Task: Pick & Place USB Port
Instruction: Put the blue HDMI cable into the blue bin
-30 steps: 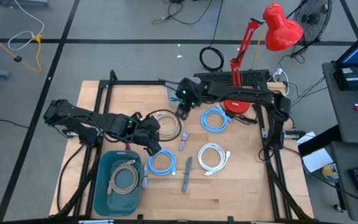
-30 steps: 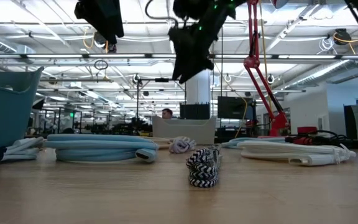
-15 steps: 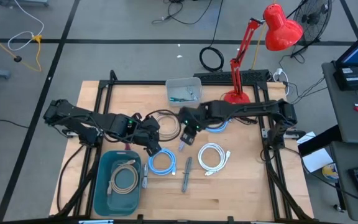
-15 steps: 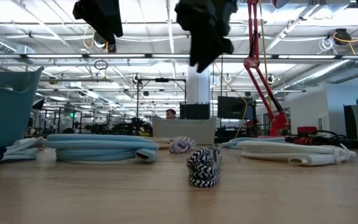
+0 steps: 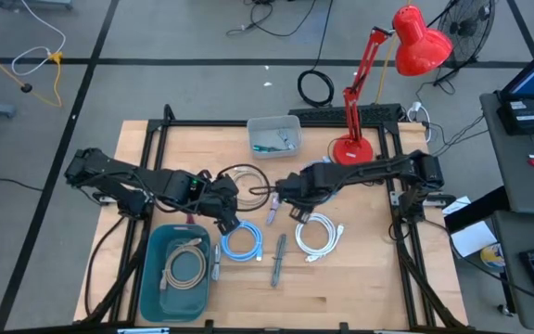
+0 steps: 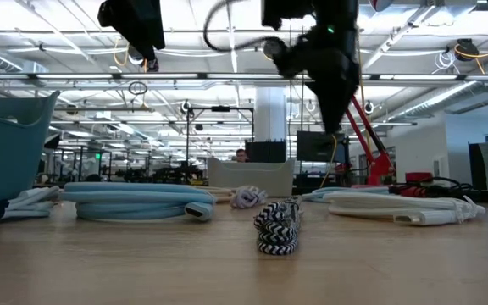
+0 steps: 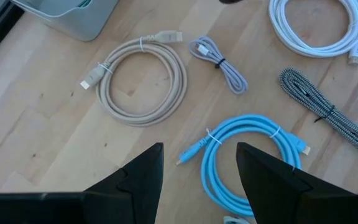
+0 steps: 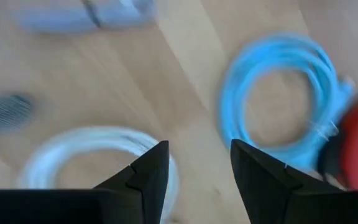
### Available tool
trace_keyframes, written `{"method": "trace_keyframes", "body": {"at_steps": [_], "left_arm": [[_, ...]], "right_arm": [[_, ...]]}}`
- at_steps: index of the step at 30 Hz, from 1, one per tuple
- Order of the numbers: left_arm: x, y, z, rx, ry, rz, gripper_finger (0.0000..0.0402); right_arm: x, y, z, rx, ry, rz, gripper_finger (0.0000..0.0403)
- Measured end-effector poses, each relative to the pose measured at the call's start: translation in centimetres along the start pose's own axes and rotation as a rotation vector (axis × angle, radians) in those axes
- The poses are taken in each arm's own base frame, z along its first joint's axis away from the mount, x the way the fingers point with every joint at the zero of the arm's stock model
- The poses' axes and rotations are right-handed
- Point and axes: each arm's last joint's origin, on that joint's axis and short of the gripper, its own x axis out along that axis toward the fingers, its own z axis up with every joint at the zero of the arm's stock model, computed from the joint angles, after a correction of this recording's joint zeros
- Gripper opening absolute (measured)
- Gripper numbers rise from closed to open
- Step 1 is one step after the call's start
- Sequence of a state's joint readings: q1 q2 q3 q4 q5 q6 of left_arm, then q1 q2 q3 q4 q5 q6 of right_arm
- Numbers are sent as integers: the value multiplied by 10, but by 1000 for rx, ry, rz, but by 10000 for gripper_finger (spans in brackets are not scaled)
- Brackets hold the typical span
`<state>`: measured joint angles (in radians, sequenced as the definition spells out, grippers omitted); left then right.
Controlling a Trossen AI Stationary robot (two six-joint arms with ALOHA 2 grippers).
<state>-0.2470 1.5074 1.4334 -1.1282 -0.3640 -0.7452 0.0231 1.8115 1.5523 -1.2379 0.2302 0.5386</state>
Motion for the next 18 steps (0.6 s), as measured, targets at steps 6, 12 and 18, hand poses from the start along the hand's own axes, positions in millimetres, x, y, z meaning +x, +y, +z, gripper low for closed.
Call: {"method": "trace_keyframes", "body": {"at_steps": [6, 12, 18], "left_arm": [[0, 0, 0, -3, 5, -6, 207], [0, -1, 0, -6, -1, -10, 207], [0, -1, 1, -5, -6, -13, 207]], "right_arm": [[22, -26, -26, 84, 10, -8, 167], [36, -59, -45, 255, -135, 180, 167], [45, -75, -55, 206, -193, 279, 167]]}}
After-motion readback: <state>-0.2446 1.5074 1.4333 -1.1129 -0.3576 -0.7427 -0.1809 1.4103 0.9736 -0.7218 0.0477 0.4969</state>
